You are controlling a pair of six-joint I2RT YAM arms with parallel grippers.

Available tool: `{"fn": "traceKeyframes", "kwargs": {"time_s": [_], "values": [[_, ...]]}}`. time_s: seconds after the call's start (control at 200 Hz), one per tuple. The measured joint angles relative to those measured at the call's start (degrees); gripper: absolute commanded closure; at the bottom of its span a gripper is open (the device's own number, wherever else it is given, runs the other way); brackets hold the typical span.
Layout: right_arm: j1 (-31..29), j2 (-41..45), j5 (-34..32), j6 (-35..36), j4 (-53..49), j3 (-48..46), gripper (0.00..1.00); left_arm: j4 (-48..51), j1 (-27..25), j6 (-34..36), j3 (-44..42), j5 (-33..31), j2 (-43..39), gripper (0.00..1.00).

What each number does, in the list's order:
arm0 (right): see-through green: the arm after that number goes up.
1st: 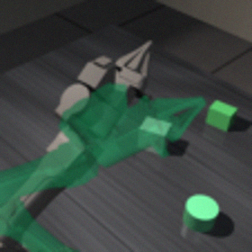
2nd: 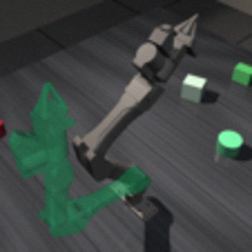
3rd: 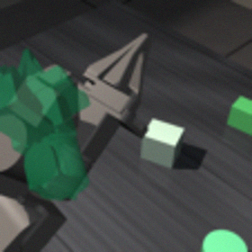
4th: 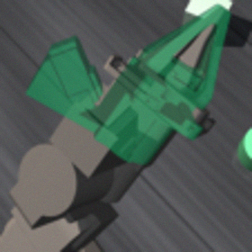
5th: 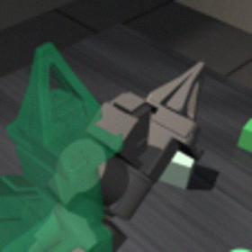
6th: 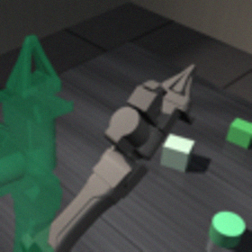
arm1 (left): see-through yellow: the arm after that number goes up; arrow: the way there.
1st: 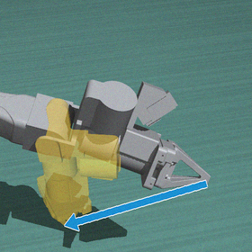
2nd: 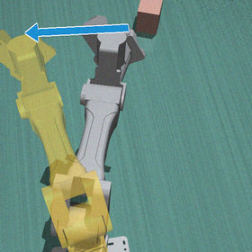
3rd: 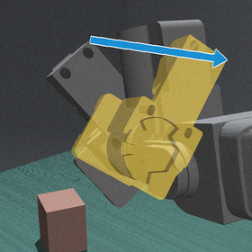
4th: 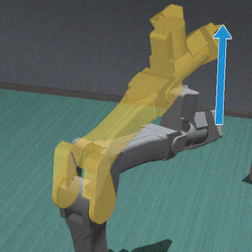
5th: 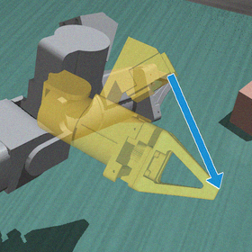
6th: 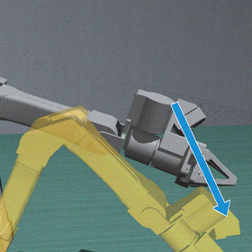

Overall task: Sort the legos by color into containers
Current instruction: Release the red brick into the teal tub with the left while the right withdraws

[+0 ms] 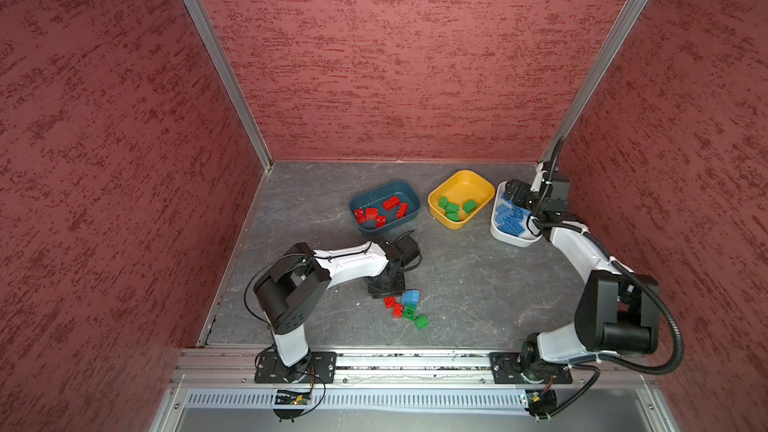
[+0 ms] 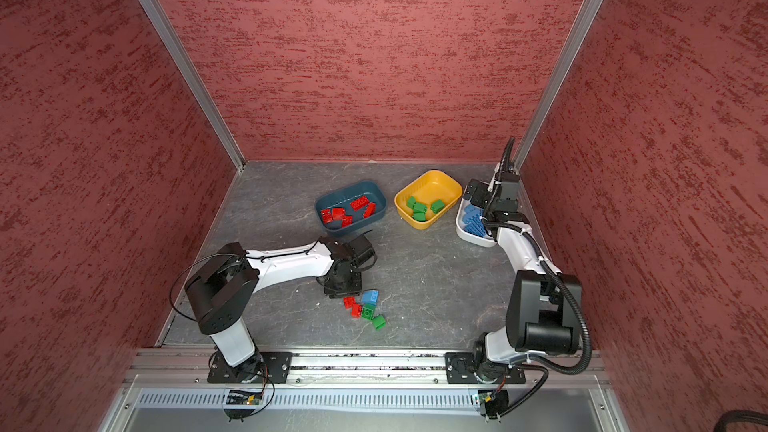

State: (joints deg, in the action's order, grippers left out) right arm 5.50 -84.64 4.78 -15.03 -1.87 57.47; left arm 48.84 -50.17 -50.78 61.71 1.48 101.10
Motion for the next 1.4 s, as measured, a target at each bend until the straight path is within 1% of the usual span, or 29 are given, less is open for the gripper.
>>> {"fn": "traceKeyframes", "kwargs": {"time_s": [0.115, 0.336, 0.431, 0.541, 0.636, 0.761, 0.892, 0.987, 1.082, 1.272, 1.398], "values": [[-3.2, 1.3, 1.6, -1.1, 0.1, -2.5, 0.01, 0.0, -0.2, -0.1, 0.0, 0.0, 0.0, 0.66], [-9.1, 2.1, 2.3, -1.5, 0.3, -3.8, 0.01, -1.0, -0.3, 0.1, -0.9, -0.6, -0.9, 0.89], [-10.9, 2.6, 2.6, -1.4, 1.2, -4.2, 0.01, -1.0, -0.2, 0.6, -1.1, -2.2, -2.1, 1.0], [-12.7, 3.5, 2.7, -0.9, 2.8, -5.1, 0.01, -1.5, 0.7, 3.2, -0.7, -4.0, -4.5, 1.0], [-13.8, 4.6, 2.1, -0.3, 4.3, -6.0, 0.01, -3.6, 3.2, 6.3, 0.6, -4.9, -7.2, 1.0], [-14.4, 8.3, 0.7, 0.2, 9.4, -10.8, 0.01, -8.9, 9.1, 10.4, 3.3, -5.0, -10.6, 1.0], [-14.4, 12.2, -1.6, 0.7, 14.3, -15.8, 0.01, -14.2, 15.6, 13.7, 8.4, -4.3, -10.1, 1.0], [-14.4, 13.9, -4.7, 1.4, 15.0, -16.8, 0.01, -16.8, 19.2, 16.1, 13.1, -4.0, -7.4, 1.0], [-14.4, 15.7, -7.7, 2.3, 14.8, -16.8, 0.01, -17.2, 20.8, 18.9, 18.4, -4.6, -3.2, 1.0], [-14.3, 20.2, -14.2, 2.5, 13.8, -18.1, 0.01, -16.6, 21.2, 26.3, 27.8, -8.2, 7.7, 1.0], [-14.1, 22.5, -16.0, 3.3, 12.1, -19.2, 0.01, -15.6, 21.2, 32.9, 31.8, -11.4, 13.6, 0.99]]}}
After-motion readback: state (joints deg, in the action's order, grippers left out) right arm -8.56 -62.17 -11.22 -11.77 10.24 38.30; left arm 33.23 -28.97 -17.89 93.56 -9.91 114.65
